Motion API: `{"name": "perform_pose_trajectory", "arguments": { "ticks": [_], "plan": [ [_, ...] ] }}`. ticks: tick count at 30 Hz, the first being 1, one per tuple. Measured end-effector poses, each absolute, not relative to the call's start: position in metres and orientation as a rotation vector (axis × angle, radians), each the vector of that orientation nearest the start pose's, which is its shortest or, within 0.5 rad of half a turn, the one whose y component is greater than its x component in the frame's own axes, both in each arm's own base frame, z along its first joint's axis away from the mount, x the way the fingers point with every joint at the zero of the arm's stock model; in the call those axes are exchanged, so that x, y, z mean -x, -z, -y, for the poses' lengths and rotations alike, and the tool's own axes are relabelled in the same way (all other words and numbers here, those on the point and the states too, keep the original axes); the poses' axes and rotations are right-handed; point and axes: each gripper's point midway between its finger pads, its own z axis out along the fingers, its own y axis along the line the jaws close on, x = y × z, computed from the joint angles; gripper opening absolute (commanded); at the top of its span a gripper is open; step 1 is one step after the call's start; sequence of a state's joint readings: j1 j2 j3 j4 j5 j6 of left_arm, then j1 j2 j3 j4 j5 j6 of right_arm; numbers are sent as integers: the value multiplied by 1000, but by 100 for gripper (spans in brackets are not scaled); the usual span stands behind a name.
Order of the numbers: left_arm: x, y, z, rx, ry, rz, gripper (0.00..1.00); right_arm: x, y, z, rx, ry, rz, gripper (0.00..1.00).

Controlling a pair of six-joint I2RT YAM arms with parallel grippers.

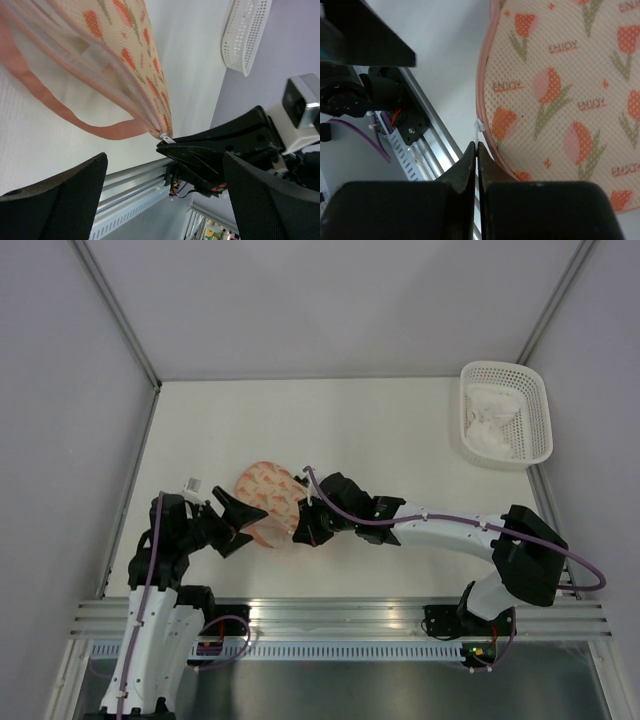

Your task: Unzip the laundry bag and remove the bra

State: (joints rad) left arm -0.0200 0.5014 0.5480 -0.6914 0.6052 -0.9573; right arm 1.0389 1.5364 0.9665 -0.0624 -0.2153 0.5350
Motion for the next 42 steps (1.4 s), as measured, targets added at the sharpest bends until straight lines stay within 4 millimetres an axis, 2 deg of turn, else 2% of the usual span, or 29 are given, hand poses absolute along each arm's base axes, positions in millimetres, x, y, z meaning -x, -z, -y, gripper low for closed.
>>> {"name": "perform_pose_trajectory", "arguments": {
  "ticks": [5,11,22,26,31,34,40,42],
  "plan": [
    [-172,-150,129,806,1160,-2277,99,-166,-136,-414,773,-1138,-2231,1],
    [-179,-125,129,956,1163,-2319,100,-166,-131,-422,811,-1162,-2218,1],
    [-206,-115,133,1165,1183,-2310,100,-165,-131,-423,859,-1149,-2190,1],
    [-211,-110,141,1220,1202,-2339,100,-163,-131,-424,876,-1147,-2183,1],
    [-216,-109,157,1193,1232,-2371,99,-163,-128,-425,888,-1143,-2188,0],
    [-221,-105,162,1198,1240,-2385,95,-163,-128,-425,890,-1142,-2188,1],
    [-230,-104,166,1186,1259,-2369,76,-163,-126,-424,898,-1128,-2191,0],
    [-233,-107,166,1173,1267,-2355,66,-165,-126,-423,896,-1119,-2189,1]
  ]
}}
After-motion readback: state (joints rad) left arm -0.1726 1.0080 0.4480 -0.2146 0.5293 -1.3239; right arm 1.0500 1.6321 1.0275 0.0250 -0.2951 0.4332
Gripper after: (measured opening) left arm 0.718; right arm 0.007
